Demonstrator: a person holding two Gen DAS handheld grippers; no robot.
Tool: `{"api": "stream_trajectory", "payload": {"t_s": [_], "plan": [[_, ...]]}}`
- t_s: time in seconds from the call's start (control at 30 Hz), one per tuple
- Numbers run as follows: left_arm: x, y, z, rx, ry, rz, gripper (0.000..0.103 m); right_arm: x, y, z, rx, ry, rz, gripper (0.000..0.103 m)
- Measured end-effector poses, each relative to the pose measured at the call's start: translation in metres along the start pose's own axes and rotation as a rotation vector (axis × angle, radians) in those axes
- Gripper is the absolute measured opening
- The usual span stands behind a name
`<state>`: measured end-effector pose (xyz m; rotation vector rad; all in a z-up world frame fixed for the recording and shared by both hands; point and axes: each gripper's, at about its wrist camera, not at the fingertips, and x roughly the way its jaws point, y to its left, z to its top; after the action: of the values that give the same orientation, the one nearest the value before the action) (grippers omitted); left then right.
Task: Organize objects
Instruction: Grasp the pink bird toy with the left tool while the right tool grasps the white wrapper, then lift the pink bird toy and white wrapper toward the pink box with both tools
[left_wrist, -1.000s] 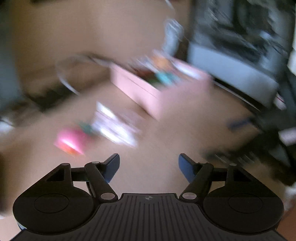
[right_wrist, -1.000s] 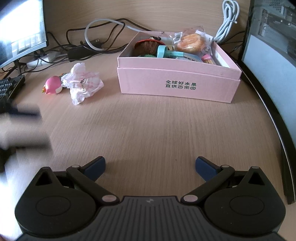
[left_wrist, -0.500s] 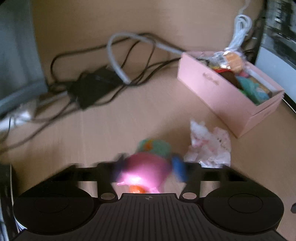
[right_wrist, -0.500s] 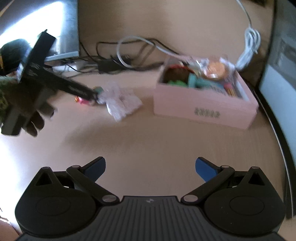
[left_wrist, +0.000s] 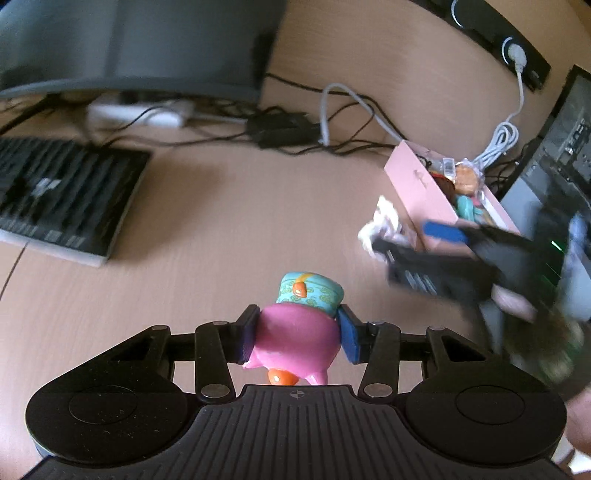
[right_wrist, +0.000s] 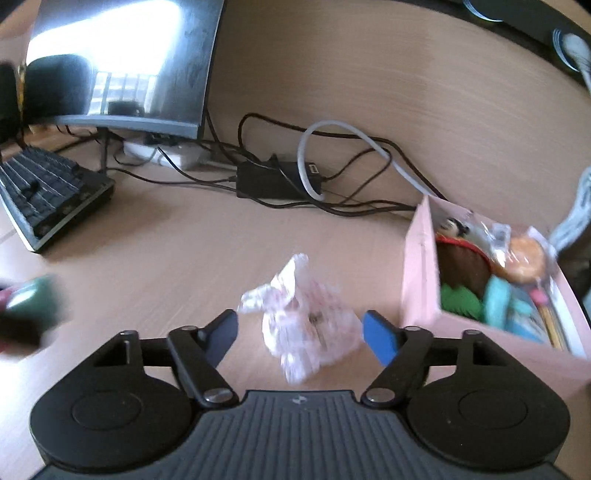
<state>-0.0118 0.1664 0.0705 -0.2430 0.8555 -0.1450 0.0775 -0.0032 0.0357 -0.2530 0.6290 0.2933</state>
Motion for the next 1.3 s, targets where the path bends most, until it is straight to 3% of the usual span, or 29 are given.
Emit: {"api": "stream_trajectory", "payload": {"t_s": [0.07,0.13,0.2,0.33,0.67,0.97,1.13,1.3], "plan": [[-0.013,0.007,-0.008,-0.014,0.001,0.018,0.050,0.016,0.002,0.005,-0.013,0.011,-0.016,0.068],[-0.023,0.011,-0.013,-0.017,-0.004,0.039,0.050,0.029,0.003,0.009,-0.025,0.035,-0.024,0.058],[-0.031,0.017,-0.018,-0.023,-0.005,0.055,0.050,0.037,0.003,0.011,-0.022,0.088,-0.013,0.034],[-0.032,0.023,-0.026,-0.019,0.021,0.043,0.050,0.019,-0.003,0.008,0.031,0.111,0.004,0.028],[0.009,-0.022,-0.017,0.085,0.084,-0.153,0.050,-0.097,-0.036,-0.023,0.092,0.091,-0.023,0.028],[0.059,-0.097,0.010,0.210,0.135,-0.319,0.050,-0.172,-0.089,-0.041,0.242,0.068,-0.176,0.028],[0.077,-0.135,0.058,0.278,0.037,-0.327,0.050,-0.195,-0.109,-0.046,0.280,0.018,-0.226,0.028],[0.114,-0.175,0.125,0.302,-0.118,-0.243,0.050,-0.190,-0.128,-0.058,0.320,0.014,-0.213,0.028]]}}
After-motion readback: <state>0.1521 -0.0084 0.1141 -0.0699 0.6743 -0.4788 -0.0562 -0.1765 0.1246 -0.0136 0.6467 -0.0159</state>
